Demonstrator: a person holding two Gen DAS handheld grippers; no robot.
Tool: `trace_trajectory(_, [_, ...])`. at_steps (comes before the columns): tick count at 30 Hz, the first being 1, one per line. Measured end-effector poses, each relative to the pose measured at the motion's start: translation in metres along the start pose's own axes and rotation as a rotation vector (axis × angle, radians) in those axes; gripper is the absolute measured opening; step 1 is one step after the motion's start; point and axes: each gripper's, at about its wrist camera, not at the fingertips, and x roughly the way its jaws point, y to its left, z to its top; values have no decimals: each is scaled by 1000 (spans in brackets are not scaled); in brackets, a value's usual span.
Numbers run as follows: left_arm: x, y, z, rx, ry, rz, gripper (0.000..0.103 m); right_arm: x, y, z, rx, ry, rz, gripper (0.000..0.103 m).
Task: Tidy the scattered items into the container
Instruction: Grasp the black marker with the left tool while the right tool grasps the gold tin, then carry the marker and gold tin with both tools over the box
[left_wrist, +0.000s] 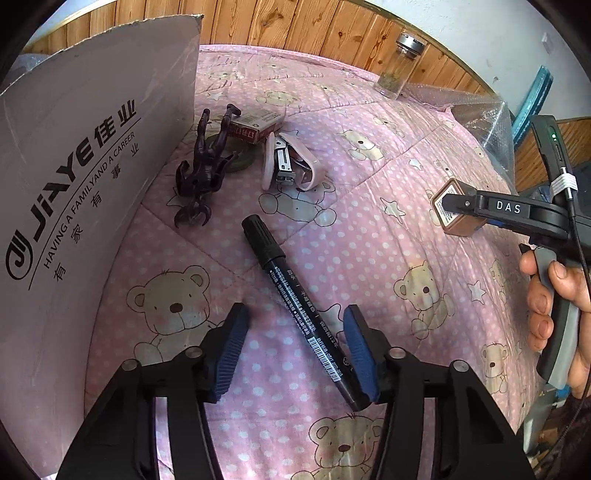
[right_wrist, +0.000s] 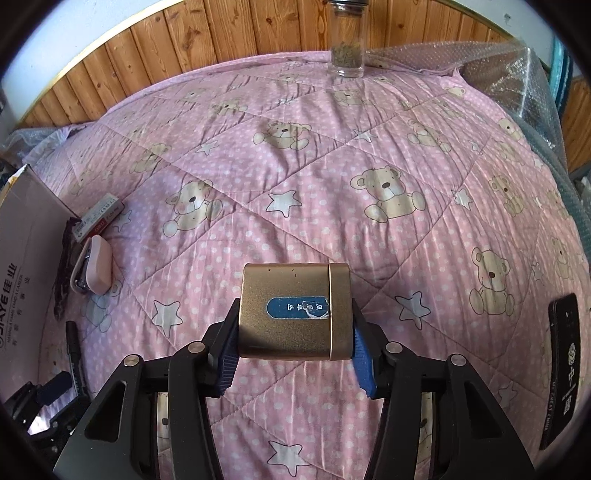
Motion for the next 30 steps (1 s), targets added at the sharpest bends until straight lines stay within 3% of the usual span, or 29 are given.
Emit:
trace_trajectory(3, [-1, 4, 1, -8, -5, -30, 24, -2, -1, -3, 2, -10, 2, 53])
trace_trajectory(10, [3, -4, 5, 1, -10, -54, 14, -7, -7, -9, 19, -19, 20, 53])
trace_trajectory(21, [-2, -14, 9, 36, -30, -55, 14, -24, -7, -24, 50, -30, 47, 53])
trace_trajectory(30, [-10, -14, 11, 34, -9, -7, 14, -45, 8, -43, 53, -37, 69, 53])
